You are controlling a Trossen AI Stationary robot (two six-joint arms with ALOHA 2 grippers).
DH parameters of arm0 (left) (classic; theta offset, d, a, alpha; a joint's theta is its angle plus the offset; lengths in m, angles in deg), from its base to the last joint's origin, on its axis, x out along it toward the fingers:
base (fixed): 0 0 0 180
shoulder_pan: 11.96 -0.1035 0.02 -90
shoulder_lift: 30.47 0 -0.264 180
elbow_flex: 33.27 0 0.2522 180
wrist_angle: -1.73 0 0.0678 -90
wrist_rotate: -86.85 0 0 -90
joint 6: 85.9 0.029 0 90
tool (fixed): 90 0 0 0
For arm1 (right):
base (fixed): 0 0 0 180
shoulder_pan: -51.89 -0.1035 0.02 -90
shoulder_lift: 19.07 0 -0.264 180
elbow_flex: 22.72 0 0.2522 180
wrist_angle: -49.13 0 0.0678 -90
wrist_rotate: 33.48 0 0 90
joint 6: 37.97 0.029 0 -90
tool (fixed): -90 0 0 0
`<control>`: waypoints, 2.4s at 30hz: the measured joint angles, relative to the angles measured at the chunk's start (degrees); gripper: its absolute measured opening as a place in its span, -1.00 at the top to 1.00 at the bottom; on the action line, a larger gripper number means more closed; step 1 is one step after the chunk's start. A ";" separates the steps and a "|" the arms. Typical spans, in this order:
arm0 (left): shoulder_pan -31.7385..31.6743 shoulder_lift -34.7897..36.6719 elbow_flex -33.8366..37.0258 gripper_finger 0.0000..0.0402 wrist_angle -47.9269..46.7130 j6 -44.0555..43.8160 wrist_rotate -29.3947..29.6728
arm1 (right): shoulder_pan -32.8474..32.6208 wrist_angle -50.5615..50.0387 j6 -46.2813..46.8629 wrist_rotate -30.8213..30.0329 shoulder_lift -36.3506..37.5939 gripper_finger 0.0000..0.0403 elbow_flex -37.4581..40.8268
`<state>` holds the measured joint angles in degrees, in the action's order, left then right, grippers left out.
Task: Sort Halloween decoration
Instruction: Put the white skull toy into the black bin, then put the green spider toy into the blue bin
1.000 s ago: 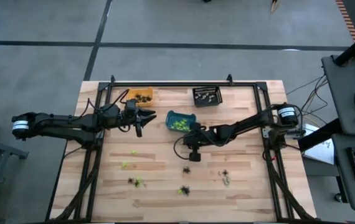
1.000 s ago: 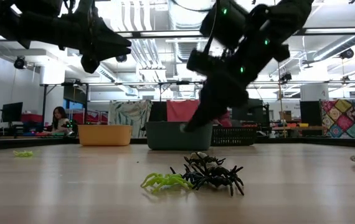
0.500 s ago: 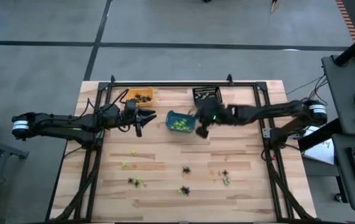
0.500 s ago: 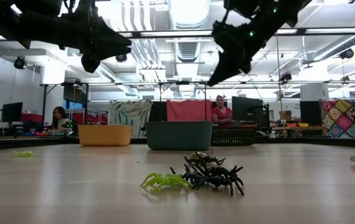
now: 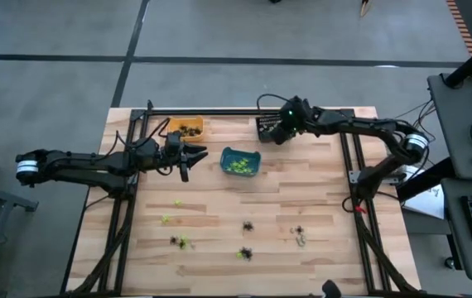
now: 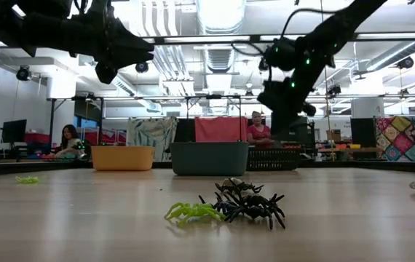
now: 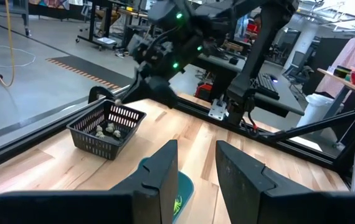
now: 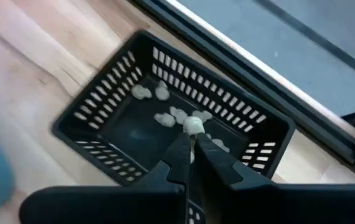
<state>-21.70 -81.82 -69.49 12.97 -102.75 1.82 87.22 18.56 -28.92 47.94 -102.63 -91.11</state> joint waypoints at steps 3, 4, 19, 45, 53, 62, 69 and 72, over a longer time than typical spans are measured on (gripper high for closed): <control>0.00 0.00 0.01 0.55 -0.03 0.01 0.02 | 0.67 0.46 -0.16 0.02 -1.78 0.94 0.00; 0.00 0.00 0.01 0.55 -0.03 0.01 0.02 | 0.67 0.79 -0.32 0.04 -2.14 0.94 0.00; 0.00 0.00 -0.01 0.55 -8.19 -7.00 0.02 | -0.67 1.25 -0.69 9.33 2.39 0.72 -0.04; 11.45 -22.29 -23.94 0.55 -73.22 -36.74 -1.46 | -19.13 1.12 -4.59 14.57 15.11 0.71 -0.02; 17.84 -32.30 -26.77 0.55 -78.66 -41.87 -6.10 | -19.21 1.10 -4.78 14.55 15.15 0.71 0.12; 18.58 -37.22 -27.03 0.43 -80.42 -44.12 -5.31 | -19.62 0.71 -4.62 14.46 15.15 0.71 0.55; 18.82 -40.45 -26.92 0.36 -77.89 -43.78 -4.90 | -20.49 0.74 -4.69 14.57 15.15 0.71 0.55; 18.97 -41.97 -26.92 0.36 -76.33 -43.55 -4.85 | -20.47 0.75 -4.68 14.53 15.13 0.71 0.57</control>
<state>-2.73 -123.80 -96.41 -63.36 -146.30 -3.03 66.75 19.31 -33.60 62.47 -87.50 -90.55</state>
